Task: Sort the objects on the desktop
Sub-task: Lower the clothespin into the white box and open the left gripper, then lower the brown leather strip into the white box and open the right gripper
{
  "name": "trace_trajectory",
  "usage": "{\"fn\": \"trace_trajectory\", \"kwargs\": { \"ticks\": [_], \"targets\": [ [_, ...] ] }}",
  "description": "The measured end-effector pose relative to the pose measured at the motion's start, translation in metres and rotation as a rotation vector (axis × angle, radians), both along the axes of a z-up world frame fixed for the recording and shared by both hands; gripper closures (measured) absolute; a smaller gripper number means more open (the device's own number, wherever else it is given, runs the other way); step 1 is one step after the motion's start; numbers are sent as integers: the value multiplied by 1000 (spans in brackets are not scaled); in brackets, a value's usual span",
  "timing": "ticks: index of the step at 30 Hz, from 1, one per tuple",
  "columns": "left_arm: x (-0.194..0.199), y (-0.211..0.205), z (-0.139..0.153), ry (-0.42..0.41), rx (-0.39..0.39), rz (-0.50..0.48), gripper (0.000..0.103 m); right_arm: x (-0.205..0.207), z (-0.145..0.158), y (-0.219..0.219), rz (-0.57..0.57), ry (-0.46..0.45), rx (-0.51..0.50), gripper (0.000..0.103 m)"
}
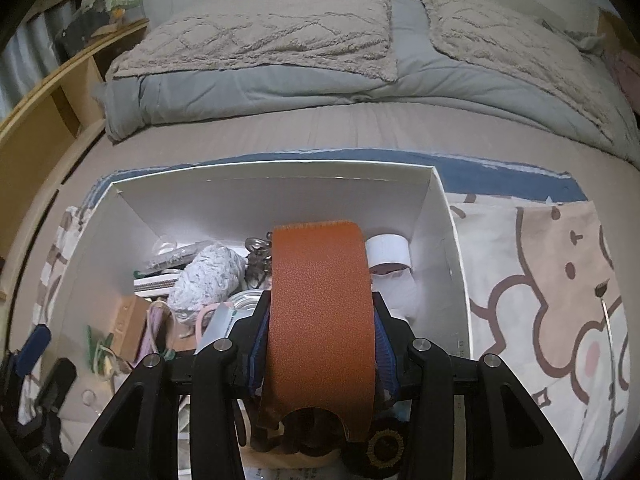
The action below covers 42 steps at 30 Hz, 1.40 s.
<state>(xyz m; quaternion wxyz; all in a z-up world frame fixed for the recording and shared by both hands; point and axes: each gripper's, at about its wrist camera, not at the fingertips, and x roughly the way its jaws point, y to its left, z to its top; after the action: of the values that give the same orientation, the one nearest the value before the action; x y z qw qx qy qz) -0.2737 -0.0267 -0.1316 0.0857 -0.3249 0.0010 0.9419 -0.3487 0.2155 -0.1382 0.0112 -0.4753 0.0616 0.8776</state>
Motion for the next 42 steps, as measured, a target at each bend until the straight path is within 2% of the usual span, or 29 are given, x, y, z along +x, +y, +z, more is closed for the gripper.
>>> {"fn": "trace_trajectory", "kwargs": {
  "ticks": [1,2,3,8,28,31,34,38,42],
  "targets": [
    [0,1,0,2,0,-3,40,0,0,0,-1,-1,-1,44],
    [1,1,0,2,0,-6,40,2,1,1,-4,5,1,27],
    [1,2,1,3,-1,-8,40,2,2,0,-3,11,1,20],
    [2,5,0,2,-1,-10,40,3,13,-4,-3,59,11,19],
    [8,6,10,12,21,-1,40,25,29,3,22,103,-33,18],
    [10,6,13,17,23,3,35,32,33,4,29,117,-26,14],
    [12,7,16,19,20,9,35,39,36,5,32,129,-12,14],
    [15,6,20,21,26,24,25,49,38,8,21,144,-6,13],
    [18,7,25,24,35,26,22,59,41,13,6,161,0,12]
  ]
}}
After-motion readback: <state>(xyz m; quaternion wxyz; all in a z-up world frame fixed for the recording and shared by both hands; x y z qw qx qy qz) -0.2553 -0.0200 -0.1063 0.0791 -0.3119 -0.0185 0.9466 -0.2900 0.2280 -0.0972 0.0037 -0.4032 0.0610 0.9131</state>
